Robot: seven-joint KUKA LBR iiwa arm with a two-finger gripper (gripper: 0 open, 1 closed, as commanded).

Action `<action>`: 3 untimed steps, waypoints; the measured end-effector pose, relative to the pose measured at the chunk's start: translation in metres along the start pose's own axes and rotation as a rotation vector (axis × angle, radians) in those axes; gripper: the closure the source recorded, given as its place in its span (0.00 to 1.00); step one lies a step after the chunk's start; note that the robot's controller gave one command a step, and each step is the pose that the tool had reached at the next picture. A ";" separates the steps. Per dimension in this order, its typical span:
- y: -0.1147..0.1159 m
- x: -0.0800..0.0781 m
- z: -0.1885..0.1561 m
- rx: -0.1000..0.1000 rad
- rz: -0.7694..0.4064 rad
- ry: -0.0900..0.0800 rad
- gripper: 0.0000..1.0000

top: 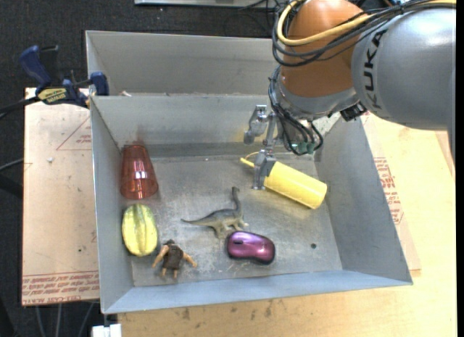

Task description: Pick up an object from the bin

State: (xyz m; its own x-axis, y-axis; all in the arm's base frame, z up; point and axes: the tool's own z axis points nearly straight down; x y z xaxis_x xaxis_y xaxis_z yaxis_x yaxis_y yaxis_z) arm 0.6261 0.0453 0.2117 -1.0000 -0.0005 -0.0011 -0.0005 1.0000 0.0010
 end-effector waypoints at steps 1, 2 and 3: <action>0.016 0.015 0.043 0.000 0.007 -0.007 0.00; 0.019 0.033 0.071 0.000 -0.124 0.008 0.00; -0.002 0.061 0.134 -0.001 -0.383 -0.004 1.00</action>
Offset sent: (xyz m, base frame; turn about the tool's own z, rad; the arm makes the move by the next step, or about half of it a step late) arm -0.0420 0.0132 -0.0548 -0.2422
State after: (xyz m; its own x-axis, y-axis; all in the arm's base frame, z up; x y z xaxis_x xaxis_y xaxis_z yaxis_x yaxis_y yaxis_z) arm 0.5651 0.0434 0.0774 -0.9274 -0.3739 -0.0057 -0.3739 0.9275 0.0003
